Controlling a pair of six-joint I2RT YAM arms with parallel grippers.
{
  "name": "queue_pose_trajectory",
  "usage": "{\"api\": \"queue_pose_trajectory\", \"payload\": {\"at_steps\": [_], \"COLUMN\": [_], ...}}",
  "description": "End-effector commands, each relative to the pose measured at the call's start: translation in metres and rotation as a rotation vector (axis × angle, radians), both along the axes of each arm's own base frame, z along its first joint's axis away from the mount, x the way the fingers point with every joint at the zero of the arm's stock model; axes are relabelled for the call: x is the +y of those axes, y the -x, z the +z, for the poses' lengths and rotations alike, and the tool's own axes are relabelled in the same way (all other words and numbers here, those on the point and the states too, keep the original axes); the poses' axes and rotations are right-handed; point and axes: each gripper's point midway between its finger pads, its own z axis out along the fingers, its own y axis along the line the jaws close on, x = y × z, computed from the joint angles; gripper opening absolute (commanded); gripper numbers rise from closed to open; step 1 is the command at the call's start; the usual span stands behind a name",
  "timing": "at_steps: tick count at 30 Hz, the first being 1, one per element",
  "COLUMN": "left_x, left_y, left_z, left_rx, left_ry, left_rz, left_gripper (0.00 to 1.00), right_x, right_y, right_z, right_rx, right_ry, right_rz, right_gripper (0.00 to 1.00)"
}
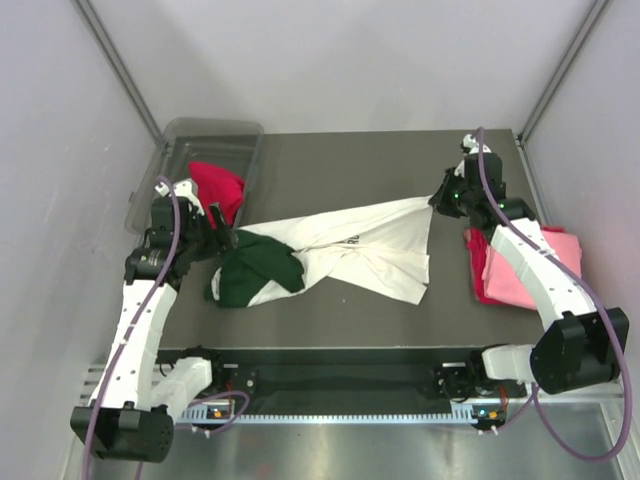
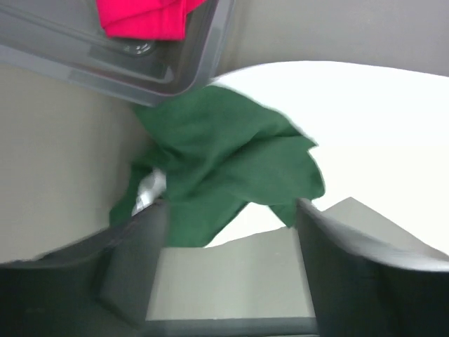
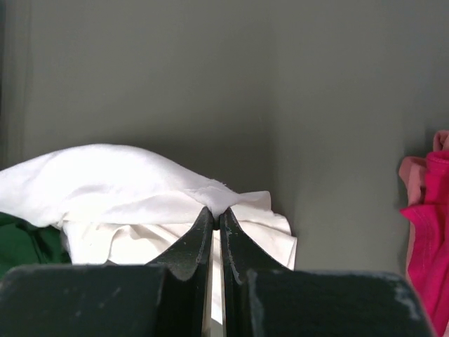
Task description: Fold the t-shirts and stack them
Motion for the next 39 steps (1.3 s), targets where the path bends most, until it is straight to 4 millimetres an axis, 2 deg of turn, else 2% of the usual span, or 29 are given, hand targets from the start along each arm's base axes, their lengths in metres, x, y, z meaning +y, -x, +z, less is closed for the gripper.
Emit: {"api": "queue_pose_trajectory", "payload": {"at_steps": [1,2,3,10,17,20,21,23,24,26,27,28,30,31,32,34,35,39], "left_x": [-0.005,-0.006,-0.008,-0.04,-0.064,-0.079,-0.078,-0.089,-0.093,-0.097,-0.098,-0.1,-0.103,-0.106,-0.103,-0.101,-0.101,-0.106], "left_y": [0.0,0.001,0.001,0.004,0.0,-0.009,-0.015,-0.025,-0.03,-0.04,-0.046,-0.053,-0.06,-0.064,-0.068,-0.074,-0.076,-0.082], "left_z": [0.015,0.014,0.014,-0.011,-0.039,-0.041,-0.044,-0.037,-0.046,-0.043,-0.054,-0.051,-0.067,-0.067,-0.079,-0.083,-0.093,-0.108], "left_rx": [-0.081,-0.084,-0.085,-0.009,0.052,0.052,0.058,0.036,0.07,0.09,0.129,0.118,0.163,0.163,0.191,0.207,0.235,0.274], "left_ry": [0.017,0.021,0.028,0.101,0.065,0.073,0.05,0.038,0.021,-0.016,-0.05,-0.077,-0.118,-0.126,-0.162,-0.182,-0.197,-0.211], "left_rz": [-0.028,-0.035,-0.042,-0.116,-0.128,-0.151,-0.131,-0.156,-0.161,-0.154,-0.143,-0.13,-0.119,-0.118,-0.097,-0.072,-0.068,-0.076], "left_gripper": [0.82,0.92,0.93,0.93,0.89,0.88,0.87,0.82,0.8,0.78,0.77,0.77,0.77,0.77,0.75,0.72,0.7,0.63], "right_x": [-0.007,-0.009,-0.01,-0.021,-0.02,-0.016,-0.016,-0.015,-0.015,-0.013,-0.013,-0.012,-0.01,-0.009,-0.009,-0.009,-0.009,-0.01], "right_y": [-0.001,0.0,0.0,0.006,0.015,0.016,0.017,0.017,0.017,0.016,0.016,0.016,0.016,0.016,0.016,0.017,0.018,0.019], "right_z": [0.022,0.017,0.014,-0.005,-0.025,-0.028,-0.029,-0.03,-0.029,-0.027,-0.027,-0.026,-0.025,-0.024,-0.024,-0.022,-0.022,-0.019], "right_rx": [-0.065,-0.058,-0.053,-0.03,-0.026,-0.027,-0.025,-0.027,-0.03,-0.037,-0.038,-0.04,-0.041,-0.042,-0.045,-0.054,-0.058,-0.08], "right_ry": [-0.002,0.0,0.001,0.006,-0.017,-0.028,-0.029,-0.029,-0.03,-0.037,-0.04,-0.046,-0.054,-0.055,-0.057,-0.06,-0.061,-0.067], "right_rz": [-0.013,-0.016,-0.021,-0.051,-0.045,-0.028,-0.026,-0.021,-0.019,-0.008,-0.008,-0.004,0.005,0.007,0.008,0.009,0.007,0.002], "right_gripper": [0.0,0.0,0.0,0.0,0.0,0.0,0.0,0.0,0.0,0.0,0.0,0.0,0.0,0.0,0.0,0.0,0.0,0.0]}}
